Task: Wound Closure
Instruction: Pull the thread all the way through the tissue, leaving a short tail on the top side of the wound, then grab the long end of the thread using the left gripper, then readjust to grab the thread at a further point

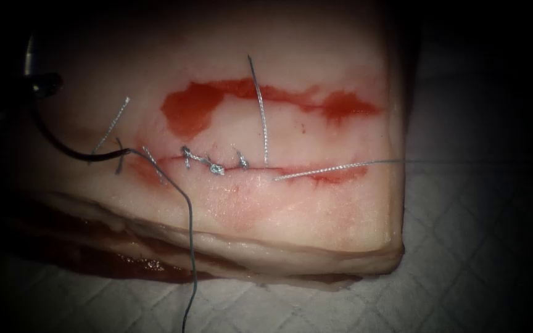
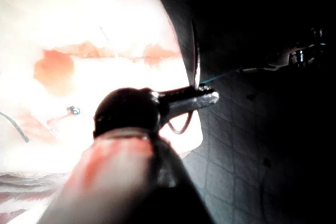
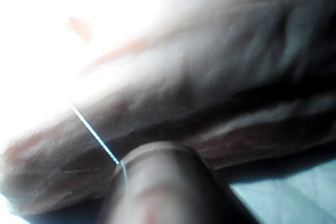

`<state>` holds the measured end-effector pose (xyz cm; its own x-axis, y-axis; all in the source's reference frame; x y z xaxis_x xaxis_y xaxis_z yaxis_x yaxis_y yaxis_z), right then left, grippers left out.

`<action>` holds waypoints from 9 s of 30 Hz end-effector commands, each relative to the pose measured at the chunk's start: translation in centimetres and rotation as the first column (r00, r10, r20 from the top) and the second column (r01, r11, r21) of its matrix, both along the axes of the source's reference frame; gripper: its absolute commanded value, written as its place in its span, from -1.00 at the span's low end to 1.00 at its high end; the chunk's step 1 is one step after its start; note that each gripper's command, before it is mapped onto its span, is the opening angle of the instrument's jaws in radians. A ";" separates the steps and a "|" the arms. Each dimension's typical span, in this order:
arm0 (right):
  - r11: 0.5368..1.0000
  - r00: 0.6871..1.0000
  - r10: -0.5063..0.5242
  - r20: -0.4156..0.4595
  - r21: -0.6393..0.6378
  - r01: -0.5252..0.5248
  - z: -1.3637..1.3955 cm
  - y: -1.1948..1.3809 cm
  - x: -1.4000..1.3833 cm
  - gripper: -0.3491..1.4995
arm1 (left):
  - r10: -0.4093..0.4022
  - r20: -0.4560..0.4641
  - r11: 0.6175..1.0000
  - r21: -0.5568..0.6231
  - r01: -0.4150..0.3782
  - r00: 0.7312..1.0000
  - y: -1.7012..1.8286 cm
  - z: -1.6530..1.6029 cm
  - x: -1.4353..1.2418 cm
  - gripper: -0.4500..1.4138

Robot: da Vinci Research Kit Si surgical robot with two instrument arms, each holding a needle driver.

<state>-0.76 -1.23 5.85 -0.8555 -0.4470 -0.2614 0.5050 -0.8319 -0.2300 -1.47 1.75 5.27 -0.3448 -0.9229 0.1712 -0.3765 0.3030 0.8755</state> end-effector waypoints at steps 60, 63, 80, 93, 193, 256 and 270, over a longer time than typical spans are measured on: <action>0.782 -0.084 -0.248 -0.965 -0.148 -0.606 -2.10 0.52 2.03 0.84 | -0.023 -0.960 0.736 -0.206 -0.645 0.280 0.91 0.76 -0.59 0.17; 0.777 -0.087 -0.229 -0.970 -0.128 -0.616 -2.22 0.56 1.93 0.84 | 0.011 -0.918 0.686 -0.282 -0.671 0.396 0.69 0.54 -0.91 0.08; 0.631 0.276 0.128 -0.952 -0.136 -0.763 -2.34 0.70 1.13 0.31 | 0.075 -0.947 0.510 -0.232 -0.828 0.312 -0.16 0.53 -2.36 0.49; 0.526 0.332 0.365 -0.870 -0.102 -0.845 -1.96 0.56 1.08 0.34 | 0.375 -0.924 0.311 0.046 -0.949 0.078 0.23 1.39 -3.67 0.28; 0.739 0.157 0.349 -0.924 0.168 -0.653 -1.99 -0.15 2.49 -0.95 | 0.157 -0.516 0.973 0.225 -0.043 0.842 0.48 1.06 -1.15 -1.00; -0.203 -0.762 0.618 -0.195 0.896 -0.395 -0.86 -0.05 3.06 -1.00 | 0.016 -0.507 0.987 -0.131 -0.095 0.862 -0.34 1.04 -0.91 -1.00; -0.010 -0.644 0.630 -0.435 0.824 -0.567 -0.88 -0.04 3.08 -1.00 | 0.075 -0.538 0.981 -0.113 -0.160 0.840 -0.19 1.09 -0.91 0.80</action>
<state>2.22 -1.28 4.94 0.6653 -0.7419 -0.0835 0.0357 0.1432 -0.9890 -2.32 1.58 6.32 -0.0507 -0.9014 0.4300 0.0852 0.4251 0.9011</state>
